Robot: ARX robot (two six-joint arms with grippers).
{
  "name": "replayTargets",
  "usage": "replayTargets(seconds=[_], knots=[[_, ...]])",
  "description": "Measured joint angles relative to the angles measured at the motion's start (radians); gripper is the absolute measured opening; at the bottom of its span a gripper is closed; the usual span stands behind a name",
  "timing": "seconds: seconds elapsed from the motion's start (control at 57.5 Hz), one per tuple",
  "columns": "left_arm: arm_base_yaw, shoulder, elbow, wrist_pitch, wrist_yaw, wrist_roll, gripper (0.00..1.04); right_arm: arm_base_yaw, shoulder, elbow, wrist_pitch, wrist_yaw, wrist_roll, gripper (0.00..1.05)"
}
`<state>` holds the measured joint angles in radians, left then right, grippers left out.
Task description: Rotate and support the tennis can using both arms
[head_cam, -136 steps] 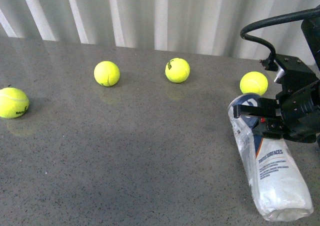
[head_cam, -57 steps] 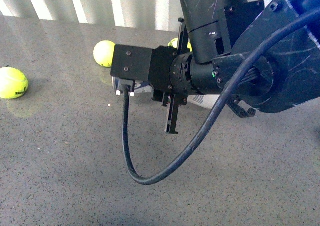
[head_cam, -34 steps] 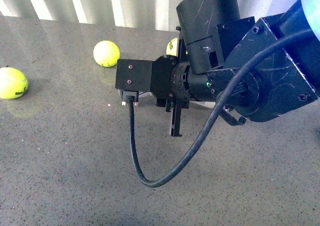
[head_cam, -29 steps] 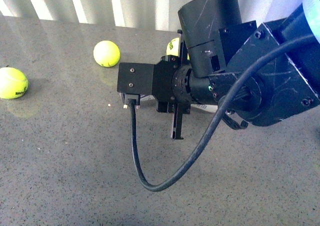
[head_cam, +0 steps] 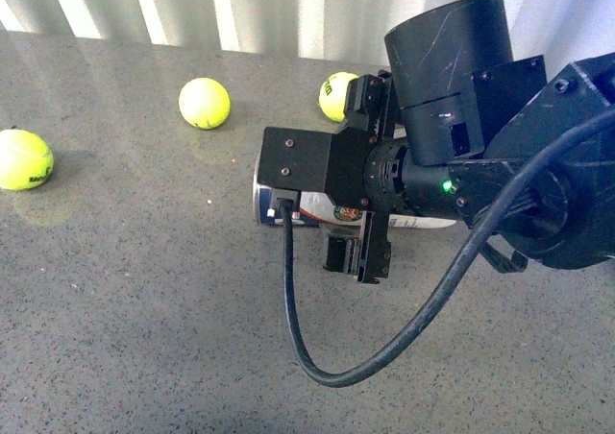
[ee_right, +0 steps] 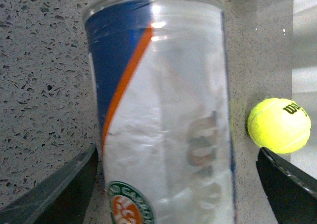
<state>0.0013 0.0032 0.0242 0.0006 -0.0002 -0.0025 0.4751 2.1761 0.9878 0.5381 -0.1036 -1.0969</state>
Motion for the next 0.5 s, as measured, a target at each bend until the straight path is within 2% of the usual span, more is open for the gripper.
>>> replayTargets(seconds=[0.087,0.505], knots=[[0.0,0.0,0.0,0.0,0.0,0.0,0.98,-0.006,-0.029,-0.012,-0.007,-0.003,0.014,0.97],[0.0,0.0,0.0,0.0,0.0,0.0,0.98,-0.069,-0.197,-0.098,-0.032,-0.011,0.092,0.97]])
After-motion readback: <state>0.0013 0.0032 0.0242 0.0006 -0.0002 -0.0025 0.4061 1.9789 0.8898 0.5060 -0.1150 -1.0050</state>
